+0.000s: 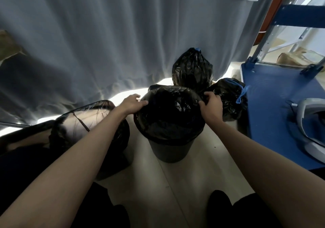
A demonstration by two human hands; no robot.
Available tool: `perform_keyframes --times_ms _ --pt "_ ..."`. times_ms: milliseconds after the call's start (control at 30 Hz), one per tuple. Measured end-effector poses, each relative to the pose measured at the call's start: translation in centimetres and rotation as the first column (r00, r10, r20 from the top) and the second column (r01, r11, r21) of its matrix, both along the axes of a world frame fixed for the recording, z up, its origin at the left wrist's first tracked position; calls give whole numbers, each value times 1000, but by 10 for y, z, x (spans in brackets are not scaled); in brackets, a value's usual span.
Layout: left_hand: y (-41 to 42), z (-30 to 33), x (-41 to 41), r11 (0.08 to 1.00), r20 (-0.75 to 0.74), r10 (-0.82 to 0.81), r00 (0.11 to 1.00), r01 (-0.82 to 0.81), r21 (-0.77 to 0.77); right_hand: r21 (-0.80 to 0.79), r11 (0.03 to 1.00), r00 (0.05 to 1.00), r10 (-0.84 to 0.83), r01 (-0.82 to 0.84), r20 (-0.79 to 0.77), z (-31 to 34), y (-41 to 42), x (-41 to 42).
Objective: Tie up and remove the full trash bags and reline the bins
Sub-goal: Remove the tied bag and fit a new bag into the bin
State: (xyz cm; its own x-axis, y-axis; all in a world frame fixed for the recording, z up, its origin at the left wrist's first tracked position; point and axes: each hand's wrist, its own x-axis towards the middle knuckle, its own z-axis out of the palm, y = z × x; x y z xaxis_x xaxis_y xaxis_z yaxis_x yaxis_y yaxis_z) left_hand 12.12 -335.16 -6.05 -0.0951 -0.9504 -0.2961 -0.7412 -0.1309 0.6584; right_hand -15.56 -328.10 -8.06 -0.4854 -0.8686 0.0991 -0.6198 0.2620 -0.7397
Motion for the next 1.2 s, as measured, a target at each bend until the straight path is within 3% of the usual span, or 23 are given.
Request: perform_keyframes --times_ms 67,100,167,233,300,367,400,467,533,600,667,767,867,967,1033,1100,1200 --pt "7 5 -10 941 177 -119 977 167 -294 -153 982 973 79 -114 -217 9 3 8" --pt "14 11 -18 893 183 -237 954 288 -345 -176 960 950 168 -219 -265 15 4 16" --pt "28 19 -38 819 209 -497 842 535 -207 16 886 861 454 -463 -230 23 3 32" --pt "39 16 -57 739 295 -660 691 667 89 459 681 679 706 -570 -204 22 6 50" --pt "47 3 -67 691 389 -719 576 652 312 767 460 533 826 -448 -184 14 14 62" --pt "50 -14 -67 679 439 -732 521 603 418 854 370 507 849 -366 -151 8 18 63" --pt "50 -19 -65 684 465 -727 506 593 424 857 372 510 846 -356 -155 8 18 62" --pt "47 -17 -62 707 487 -702 520 595 383 798 464 543 813 -384 -212 17 16 58" --pt "37 -5 -59 752 481 -641 598 614 238 639 644 649 706 -420 -284 28 10 50" --pt "26 4 -52 773 548 -552 629 633 51 488 788 676 593 -376 -437 33 6 40" --pt "14 7 -42 732 697 -471 541 680 -33 506 807 593 576 -303 -563 30 4 28" --pt "10 -3 -33 750 840 -424 339 651 116 558 790 529 596 -253 -604 17 7 20" --pt "10 -10 -35 760 835 -375 402 649 29 424 862 608 499 -278 -617 11 9 22" --pt "5 -10 -38 687 777 -240 582 667 -287 199 947 682 321 -253 -657 9 6 18" --pt "-1 -9 -38 746 642 -232 731 557 -364 175 950 782 313 -259 -539 9 4 16" --pt "-3 -7 -38 844 492 -218 843 416 -339 197 948 875 309 -251 -374 10 1 16" --pt "-6 -4 -36 892 399 -136 907 287 -349 164 971 953 209 -175 -220 9 -2 11"
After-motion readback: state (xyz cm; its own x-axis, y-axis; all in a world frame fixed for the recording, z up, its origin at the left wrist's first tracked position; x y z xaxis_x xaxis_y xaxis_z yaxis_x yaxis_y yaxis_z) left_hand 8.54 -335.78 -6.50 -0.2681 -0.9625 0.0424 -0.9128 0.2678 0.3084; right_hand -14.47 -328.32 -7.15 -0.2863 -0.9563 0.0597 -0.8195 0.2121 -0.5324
